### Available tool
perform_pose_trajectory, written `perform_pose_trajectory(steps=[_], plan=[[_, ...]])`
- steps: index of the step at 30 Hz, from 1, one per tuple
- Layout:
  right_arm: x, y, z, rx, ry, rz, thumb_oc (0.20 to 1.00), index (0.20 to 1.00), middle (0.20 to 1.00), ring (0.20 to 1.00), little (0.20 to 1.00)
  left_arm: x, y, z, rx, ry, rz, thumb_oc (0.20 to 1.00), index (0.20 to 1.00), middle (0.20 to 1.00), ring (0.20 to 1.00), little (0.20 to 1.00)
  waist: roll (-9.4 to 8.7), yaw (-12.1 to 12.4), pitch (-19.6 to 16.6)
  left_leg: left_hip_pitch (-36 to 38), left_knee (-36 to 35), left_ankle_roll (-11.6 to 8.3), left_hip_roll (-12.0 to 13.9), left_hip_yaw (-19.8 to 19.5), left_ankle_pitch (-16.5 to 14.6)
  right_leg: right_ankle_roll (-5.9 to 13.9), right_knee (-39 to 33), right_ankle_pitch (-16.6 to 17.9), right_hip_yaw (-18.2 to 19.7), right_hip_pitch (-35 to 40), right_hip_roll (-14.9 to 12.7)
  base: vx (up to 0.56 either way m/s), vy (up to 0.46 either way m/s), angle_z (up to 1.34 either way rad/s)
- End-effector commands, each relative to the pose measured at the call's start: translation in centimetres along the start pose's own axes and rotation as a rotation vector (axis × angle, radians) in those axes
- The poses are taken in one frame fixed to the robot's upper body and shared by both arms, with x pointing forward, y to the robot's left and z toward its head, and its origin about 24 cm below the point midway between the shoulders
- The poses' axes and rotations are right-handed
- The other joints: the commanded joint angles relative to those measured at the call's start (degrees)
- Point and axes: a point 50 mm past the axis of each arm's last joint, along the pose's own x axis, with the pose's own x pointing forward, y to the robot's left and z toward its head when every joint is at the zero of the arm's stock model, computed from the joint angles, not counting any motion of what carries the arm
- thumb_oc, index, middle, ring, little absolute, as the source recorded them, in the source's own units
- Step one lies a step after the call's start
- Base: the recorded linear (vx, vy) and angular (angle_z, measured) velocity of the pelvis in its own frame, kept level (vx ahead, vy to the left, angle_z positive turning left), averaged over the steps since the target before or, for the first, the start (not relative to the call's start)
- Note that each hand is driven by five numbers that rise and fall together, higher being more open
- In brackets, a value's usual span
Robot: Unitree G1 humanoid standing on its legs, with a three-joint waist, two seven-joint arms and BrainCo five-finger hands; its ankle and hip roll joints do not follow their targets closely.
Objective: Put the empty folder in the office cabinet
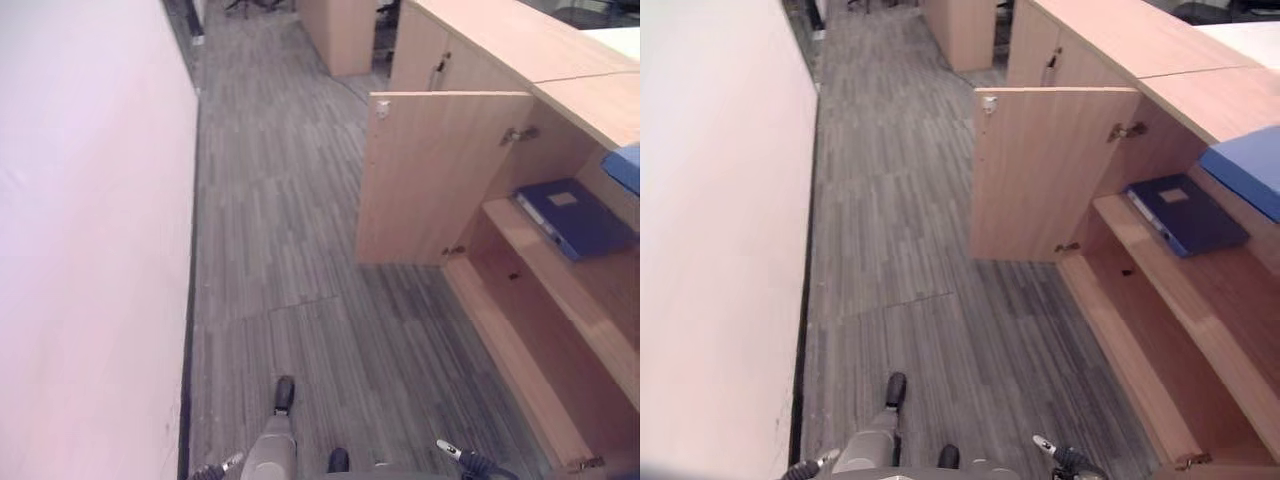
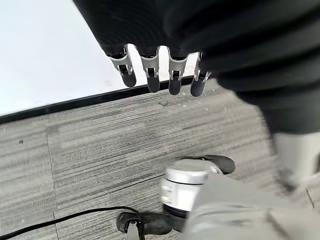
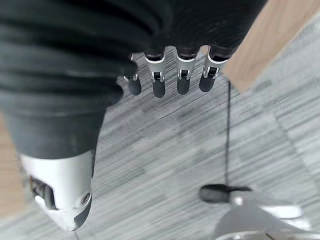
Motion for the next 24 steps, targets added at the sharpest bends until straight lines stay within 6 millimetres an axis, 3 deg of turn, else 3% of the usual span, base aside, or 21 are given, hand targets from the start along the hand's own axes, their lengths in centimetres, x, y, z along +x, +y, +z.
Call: perform_pose_trajectory(steps=[1,9,12,14,15,16,17,18,19,22,24], plan=[[-0.2,-1.0,-0.9,0.057,0.007,-0.029,1.000,1.000,1.000,1.000,1.000,0.0,-0.5,0.0,0.003,-0.003,-0.008,1.000,1.000,1.000,1.000,1.000,2.22,0.89,-2.12,4.19,1.49,1.04,1.79,1.15,0.29,4.86,4.04,-3.55,0.87,-0.34,-7.61,0.23,0.230,-0.77],[-0.1,0.1,-1.2,0.070,0.016,0.012,1.000,1.000,1.000,1.000,1.000,0.0,-0.1,0.3,0.019,-0.012,0.003,1.000,1.000,1.000,1.000,1.000,2.27,0.25,-3.79,8.69,0.91,5.32,-2.25,5.74,-4.67,9.19,7.11,-2.21,3.67,-3.32,-13.24,0.15,0.262,-0.32],[-0.1,0.6,-0.4,0.084,-0.009,0.030,1.000,1.000,1.000,1.000,1.000,0.1,0.1,0.5,0.028,-0.012,0.008,1.000,1.000,1.000,1.000,1.000,2.98,-0.07,-3.71,10.59,0.13,6.62,-3.83,7.88,-6.25,10.55,12.76,-0.74,3.65,-6.55,-15.70,0.09,0.269,-0.52],[0.0,1.0,0.4,0.096,-0.036,0.042,1.000,1.000,1.000,1.000,1.000,0.1,0.2,0.7,0.042,-0.013,0.008,1.000,1.000,1.000,1.000,1.000,3.68,-0.71,-2.77,11.91,0.02,7.58,-4.71,9.52,-7.28,9.93,19.77,2.67,2.26,-9.81,-18.16,0.05,0.262,-0.32],[0.0,1.2,0.7,0.099,-0.047,0.047,1.000,1.000,1.000,1.000,1.000,0.1,0.2,0.8,0.044,-0.013,0.009,1.000,1.000,1.000,1.000,1.000,3.95,-0.72,-2.33,12.45,0.02,7.87,-4.80,10.29,-7.71,9.23,22.29,3.36,0.70,-10.96,-19.20,0.11,0.299,-0.45],[0.0,1.6,1.3,0.109,-0.069,0.057,1.000,1.000,1.000,1.000,1.000,0.1,0.2,0.6,0.059,-0.006,0.003,1.000,1.000,1.000,1.000,1.000,4.32,-0.47,-1.88,14.34,0.02,7.53,-4.56,12.77,-9.89,8.17,25.46,1.67,-5.64,-11.05,-21.86,0.15,0.253,-0.56],[0.0,1.9,1.4,0.108,-0.074,0.062,1.000,1.000,1.000,1.000,1.000,0.1,0.2,0.2,0.064,0.008,0.000,1.000,1.000,1.000,1.000,1.000,4.22,-0.37,-1.72,15.41,0.02,7.24,-4.41,14.62,-10.72,8.23,25.51,0.88,-9.60,-10.62,-23.08,0.14,0.186,-0.95],[0.0,1.9,1.4,0.108,-0.074,0.062,1.000,1.000,1.000,1.000,1.000,0.1,0.2,0.2,0.064,0.008,0.000,1.000,1.000,1.000,1.000,1.000,4.20,-0.38,-1.63,15.52,0.02,7.23,-4.42,14.62,-10.75,8.24,25.51,0.83,-9.61,-10.50,-23.09,0.05,0.079,-0.99],[0.0,2.0,1.6,0.107,-0.082,0.067,1.000,1.000,1.000,1.000,1.000,0.1,0.2,0.0,0.069,0.013,-0.004,1.000,1.000,1.000,1.000,1.000,4.09,-0.30,-1.76,15.41,0.02,7.05,-4.15,16.07,-10.86,8.44,23.68,0.95,-12.39,-10.26,-23.42,0.03,0.018,-0.97],[0.0,2.5,2.6,0.103,-0.114,0.080,1.000,1.000,1.000,1.000,1.000,0.1,0.0,0.4,0.078,0.004,-0.020,1.000,1.000,1.000,1.000,1.000,4.15,-0.95,-1.32,16.11,0.02,6.67,-2.52,19.82,-11.67,9.34,18.05,1.97,-15.88,-13.75,-19.94,0.06,-0.009,-0.68],[0.0,2.7,3.1,0.107,-0.128,0.084,1.000,1.000,1.000,1.000,1.000,0.1,-0.7,1.1,0.109,-0.018,-0.050,1.000,1.000,1.000,1.000,1.000,3.37,-2.21,-0.49,18.48,0.02,6.67,-2.79,22.79,-13.57,11.34,11.56,6.78,-21.33,-17.51,-16.64,0.15,-0.006,-1.29]])
